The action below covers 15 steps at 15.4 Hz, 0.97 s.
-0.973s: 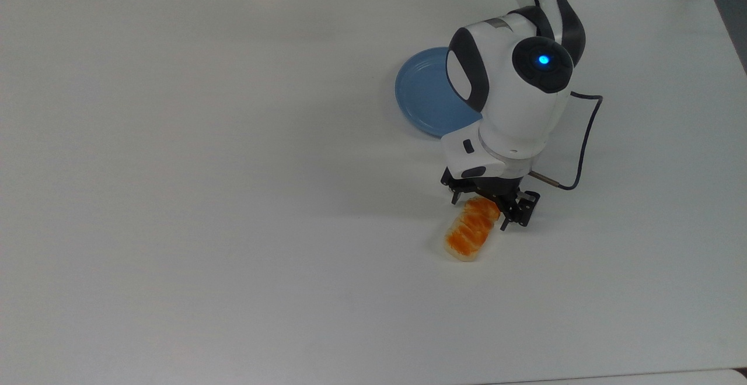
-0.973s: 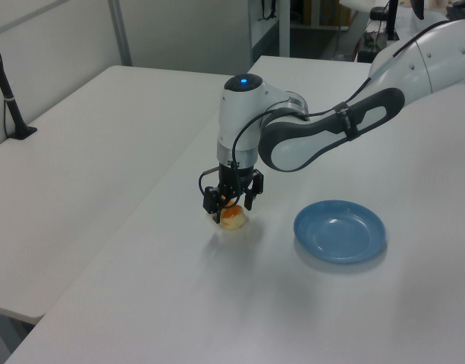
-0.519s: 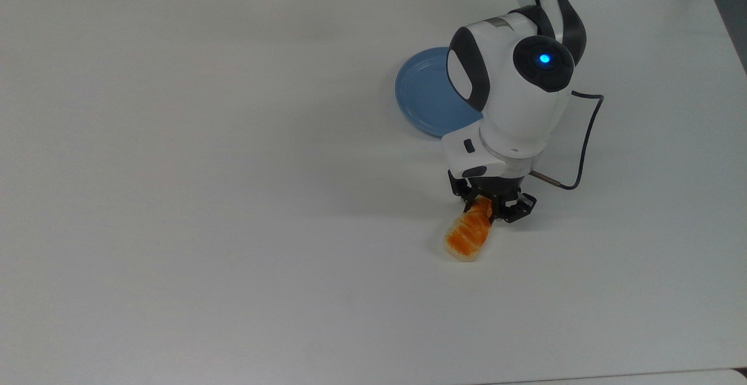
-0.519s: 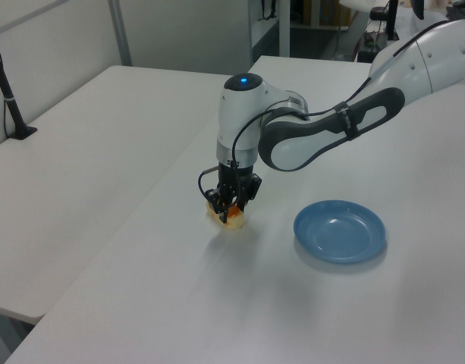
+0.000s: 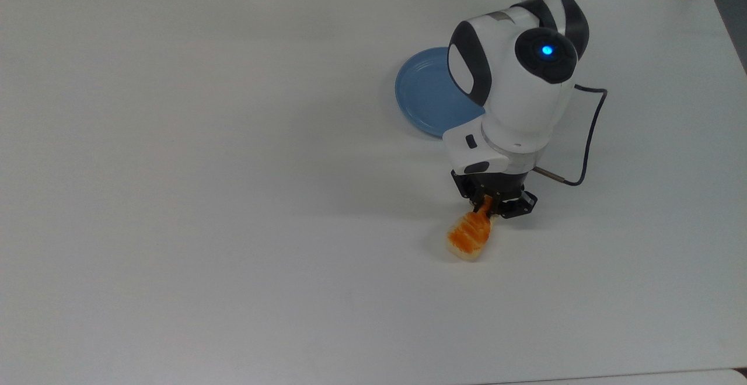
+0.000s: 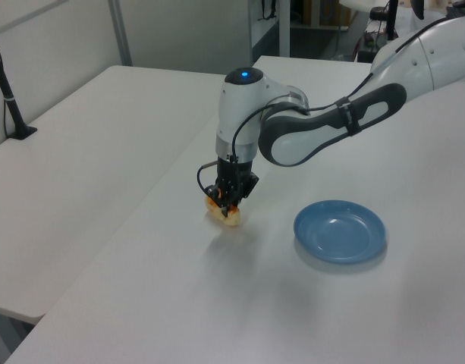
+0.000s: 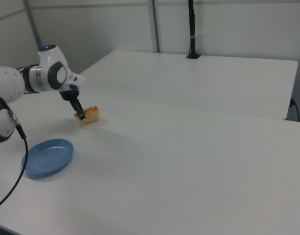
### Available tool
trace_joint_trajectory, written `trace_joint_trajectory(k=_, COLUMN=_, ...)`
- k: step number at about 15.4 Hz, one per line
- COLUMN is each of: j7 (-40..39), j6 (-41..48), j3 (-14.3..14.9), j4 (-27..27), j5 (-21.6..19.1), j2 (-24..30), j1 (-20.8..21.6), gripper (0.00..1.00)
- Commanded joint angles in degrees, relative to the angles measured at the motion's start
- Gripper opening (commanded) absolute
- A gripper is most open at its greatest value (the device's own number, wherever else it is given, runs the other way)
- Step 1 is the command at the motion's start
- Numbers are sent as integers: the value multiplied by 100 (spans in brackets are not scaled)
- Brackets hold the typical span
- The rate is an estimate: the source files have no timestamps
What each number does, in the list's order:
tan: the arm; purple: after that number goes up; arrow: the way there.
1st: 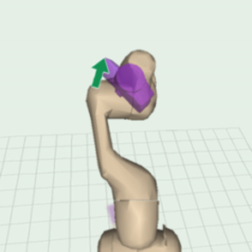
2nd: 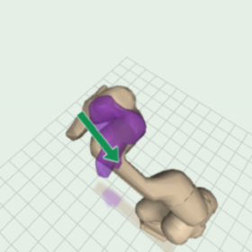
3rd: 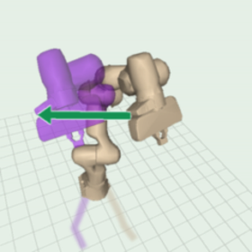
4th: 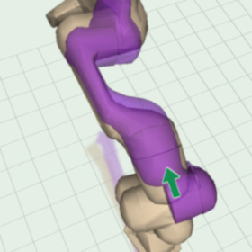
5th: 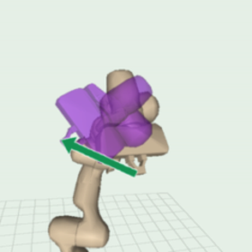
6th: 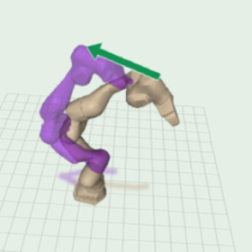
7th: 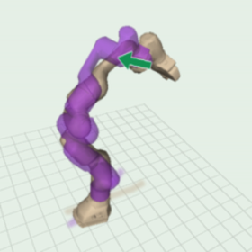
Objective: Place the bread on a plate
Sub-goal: 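Lift the bread roll and carry it over the blue plate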
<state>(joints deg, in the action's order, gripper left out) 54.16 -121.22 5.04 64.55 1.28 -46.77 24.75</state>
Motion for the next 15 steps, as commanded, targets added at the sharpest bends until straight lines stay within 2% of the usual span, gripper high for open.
trace_joint_trajectory(k=1, j7=-203, j6=71, j3=67, j4=461, j5=92, j2=668, j1=65, gripper=18)
trace_joint_trajectory(k=5, j7=-939, j6=554, j3=41, j4=1321, j5=241, j2=1686, j1=135, gripper=18)
trace_joint_trajectory(k=9, j7=-1766, j6=862, j3=32, j4=2604, j5=241, j2=3048, j1=206, gripper=18)
trace_joint_trajectory(k=12, j7=-2145, j6=1301, j3=6, j4=3062, j5=232, j2=3638, j1=206, gripper=18)
trace_joint_trajectory(k=15, j7=-2348, j6=1250, j3=-135, j4=3695, j5=250, j2=4043, j1=206, gripper=18)
